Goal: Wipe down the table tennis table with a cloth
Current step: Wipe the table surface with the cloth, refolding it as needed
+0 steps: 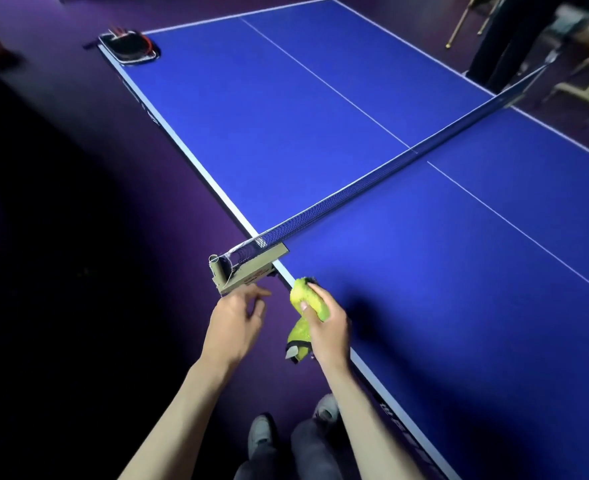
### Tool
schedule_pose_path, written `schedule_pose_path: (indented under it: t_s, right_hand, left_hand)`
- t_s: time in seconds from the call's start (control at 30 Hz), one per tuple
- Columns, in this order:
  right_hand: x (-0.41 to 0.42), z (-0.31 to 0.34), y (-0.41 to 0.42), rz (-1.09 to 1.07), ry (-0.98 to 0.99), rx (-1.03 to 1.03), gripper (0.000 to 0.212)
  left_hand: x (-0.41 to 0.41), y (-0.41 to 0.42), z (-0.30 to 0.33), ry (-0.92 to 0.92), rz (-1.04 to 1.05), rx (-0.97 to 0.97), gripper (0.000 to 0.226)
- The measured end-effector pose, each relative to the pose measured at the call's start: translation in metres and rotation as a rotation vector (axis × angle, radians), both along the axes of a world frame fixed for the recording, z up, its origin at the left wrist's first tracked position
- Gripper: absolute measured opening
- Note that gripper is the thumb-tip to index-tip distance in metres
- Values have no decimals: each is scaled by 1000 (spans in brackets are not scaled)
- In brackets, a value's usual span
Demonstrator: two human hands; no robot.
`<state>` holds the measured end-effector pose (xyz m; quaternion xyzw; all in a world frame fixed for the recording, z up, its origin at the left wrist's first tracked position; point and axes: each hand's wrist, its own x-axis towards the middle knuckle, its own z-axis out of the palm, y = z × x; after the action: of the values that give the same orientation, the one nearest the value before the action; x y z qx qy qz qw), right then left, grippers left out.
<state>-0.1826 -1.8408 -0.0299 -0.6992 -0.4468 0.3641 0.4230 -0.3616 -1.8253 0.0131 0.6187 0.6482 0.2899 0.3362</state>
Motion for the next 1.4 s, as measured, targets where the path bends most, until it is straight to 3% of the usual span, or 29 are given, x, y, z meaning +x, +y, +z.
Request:
schedule_pose_path:
  t_s: [0.17,0.33,0.43,0.5,0.6,0.7,0.8,0.87,1.07,1.17,1.27,1.4]
  right_hand:
    - [28,50,-31,-157,58,52,35]
    - [46,71,-66,-280,95,125,34]
    - [52,84,-82,-259,89,138,31]
    - [60,92,-91,-149,100,73,35]
    - [89,98,-105,37,113,-13,41]
    - [132,96,-117,129,214,39,50]
    - [175,94,-129,32,327,91,55]
    - [207,94,-137,-55,279,76,50]
    - [294,106,-156,99,213,51,64]
    - [316,116,-150,234,232,-29,44]
    - [329,111,-149,179,216,-16,17]
    - [327,110,-150,106,262,28,31]
  left_hand:
    - [46,-24,37,-177,-67,-27,27]
    - [89,-41,55,-306,-172,-183,18]
    - [110,-48,63,-428,-183,-299,16]
    - [124,-53,66,-480,-150,-334,27]
    - [145,-60,71,-482,-150,-289,24]
    - [170,-65,75,-467,-236,-225,22]
    - [203,-77,85,-443,-301,-175,4]
    - [225,-83,92,-445,-342,-166,2]
    - [271,-94,108,-548,-475,-191,34]
    - [286,-97,110,-534,-504,-205,36]
    - [291,-97,106,-527,-487,-194,29]
    - [290,-91,101,-549,-401,-230,24]
